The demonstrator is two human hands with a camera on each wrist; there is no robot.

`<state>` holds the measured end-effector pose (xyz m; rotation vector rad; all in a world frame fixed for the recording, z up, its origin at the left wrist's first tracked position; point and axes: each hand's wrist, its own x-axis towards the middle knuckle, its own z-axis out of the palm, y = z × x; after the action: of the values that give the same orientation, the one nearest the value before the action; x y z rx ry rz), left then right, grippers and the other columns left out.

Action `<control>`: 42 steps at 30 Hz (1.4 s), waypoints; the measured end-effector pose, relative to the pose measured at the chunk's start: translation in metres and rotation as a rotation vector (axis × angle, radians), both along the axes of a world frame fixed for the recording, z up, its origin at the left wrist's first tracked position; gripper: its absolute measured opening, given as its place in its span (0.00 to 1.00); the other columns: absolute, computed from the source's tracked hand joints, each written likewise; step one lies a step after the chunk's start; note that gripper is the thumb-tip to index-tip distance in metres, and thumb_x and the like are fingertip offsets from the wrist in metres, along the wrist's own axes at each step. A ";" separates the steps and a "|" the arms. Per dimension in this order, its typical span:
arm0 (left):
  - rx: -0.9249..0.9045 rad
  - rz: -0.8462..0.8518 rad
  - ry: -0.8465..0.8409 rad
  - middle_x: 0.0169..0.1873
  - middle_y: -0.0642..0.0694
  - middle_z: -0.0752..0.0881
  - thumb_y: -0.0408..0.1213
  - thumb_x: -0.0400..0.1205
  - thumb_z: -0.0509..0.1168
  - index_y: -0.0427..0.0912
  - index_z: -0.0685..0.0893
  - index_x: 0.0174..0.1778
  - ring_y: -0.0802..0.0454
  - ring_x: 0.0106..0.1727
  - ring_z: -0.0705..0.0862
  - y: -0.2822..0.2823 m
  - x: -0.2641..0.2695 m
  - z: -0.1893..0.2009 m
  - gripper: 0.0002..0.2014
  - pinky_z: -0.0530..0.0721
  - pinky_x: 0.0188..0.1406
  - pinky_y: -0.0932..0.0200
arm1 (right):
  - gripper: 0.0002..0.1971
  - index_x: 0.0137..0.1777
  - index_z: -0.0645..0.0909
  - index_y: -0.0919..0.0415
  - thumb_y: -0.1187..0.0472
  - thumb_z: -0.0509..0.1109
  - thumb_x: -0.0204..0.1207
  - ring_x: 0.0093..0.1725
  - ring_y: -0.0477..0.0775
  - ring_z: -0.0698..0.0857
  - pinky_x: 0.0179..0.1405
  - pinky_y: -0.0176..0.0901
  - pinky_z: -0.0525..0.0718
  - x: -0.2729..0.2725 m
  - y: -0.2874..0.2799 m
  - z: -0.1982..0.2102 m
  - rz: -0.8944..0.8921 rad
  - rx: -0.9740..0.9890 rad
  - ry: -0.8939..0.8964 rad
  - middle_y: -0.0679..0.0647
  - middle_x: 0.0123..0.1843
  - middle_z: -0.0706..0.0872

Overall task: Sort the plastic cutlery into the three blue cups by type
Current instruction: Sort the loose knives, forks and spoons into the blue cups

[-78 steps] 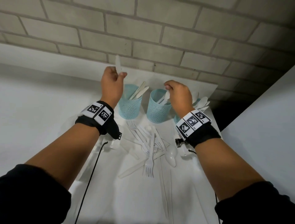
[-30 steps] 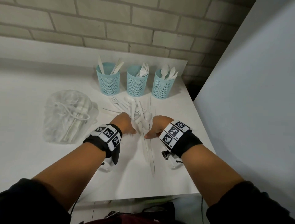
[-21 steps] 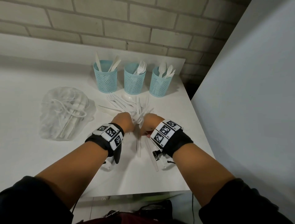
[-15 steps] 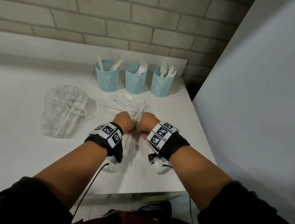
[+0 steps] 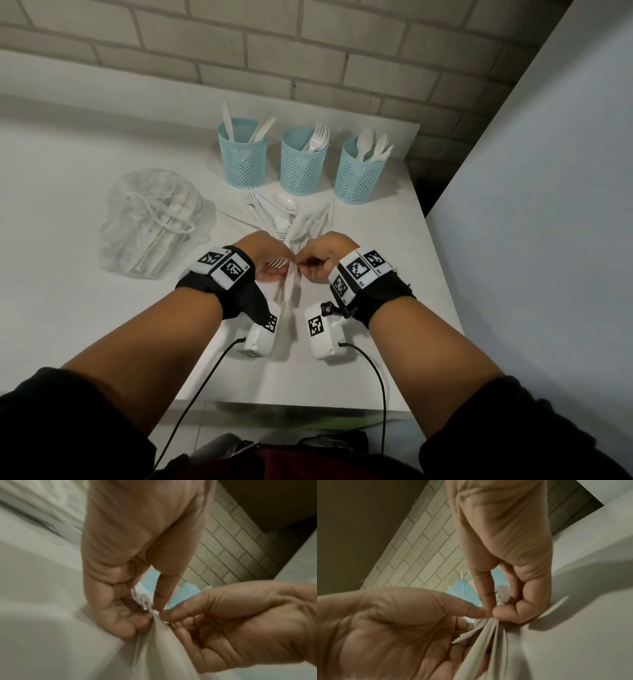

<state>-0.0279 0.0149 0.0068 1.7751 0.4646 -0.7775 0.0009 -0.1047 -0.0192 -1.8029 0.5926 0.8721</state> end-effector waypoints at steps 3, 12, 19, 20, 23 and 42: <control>-0.017 -0.006 0.018 0.31 0.44 0.79 0.25 0.80 0.64 0.37 0.74 0.37 0.54 0.31 0.77 -0.001 0.000 0.001 0.08 0.80 0.36 0.59 | 0.11 0.34 0.74 0.66 0.68 0.65 0.79 0.18 0.47 0.78 0.24 0.33 0.77 0.004 0.002 0.002 0.090 -0.014 0.057 0.57 0.16 0.78; -0.033 0.000 -0.085 0.35 0.41 0.79 0.34 0.82 0.64 0.36 0.76 0.37 0.52 0.32 0.76 0.008 0.010 -0.007 0.08 0.82 0.41 0.57 | 0.15 0.39 0.74 0.68 0.55 0.61 0.82 0.31 0.51 0.76 0.35 0.40 0.74 0.008 0.010 0.017 0.304 -0.146 0.076 0.58 0.25 0.82; -0.193 -0.036 -0.181 0.18 0.51 0.83 0.34 0.84 0.62 0.38 0.79 0.39 0.57 0.28 0.82 0.026 0.016 0.001 0.08 0.86 0.44 0.59 | 0.08 0.41 0.76 0.64 0.61 0.68 0.78 0.38 0.54 0.81 0.55 0.49 0.82 0.015 0.003 0.035 0.207 -0.090 -0.122 0.60 0.38 0.82; -0.217 -0.051 -0.199 0.21 0.51 0.84 0.34 0.84 0.62 0.38 0.80 0.41 0.58 0.27 0.83 0.028 0.017 0.001 0.07 0.86 0.46 0.59 | 0.06 0.42 0.76 0.64 0.62 0.69 0.77 0.43 0.57 0.81 0.60 0.57 0.81 0.015 0.002 0.037 0.166 -0.070 -0.168 0.62 0.42 0.82; -0.256 -0.089 -0.252 0.35 0.48 0.86 0.35 0.84 0.61 0.38 0.81 0.49 0.56 0.36 0.85 0.032 0.020 0.002 0.06 0.86 0.46 0.60 | 0.02 0.42 0.78 0.64 0.68 0.68 0.76 0.41 0.55 0.83 0.55 0.57 0.85 0.015 0.001 0.039 0.014 0.050 -0.307 0.60 0.41 0.83; -0.312 -0.225 -0.367 0.47 0.47 0.86 0.37 0.83 0.63 0.45 0.79 0.62 0.51 0.49 0.84 0.026 0.044 -0.006 0.12 0.81 0.53 0.53 | 0.04 0.46 0.78 0.61 0.61 0.67 0.79 0.32 0.48 0.74 0.34 0.37 0.68 0.035 0.007 0.038 -0.066 0.157 -0.220 0.54 0.35 0.76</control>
<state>0.0157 0.0405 0.0007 1.6406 -0.0992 -0.6180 0.0356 -0.0972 0.0186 -1.6993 0.4279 0.6472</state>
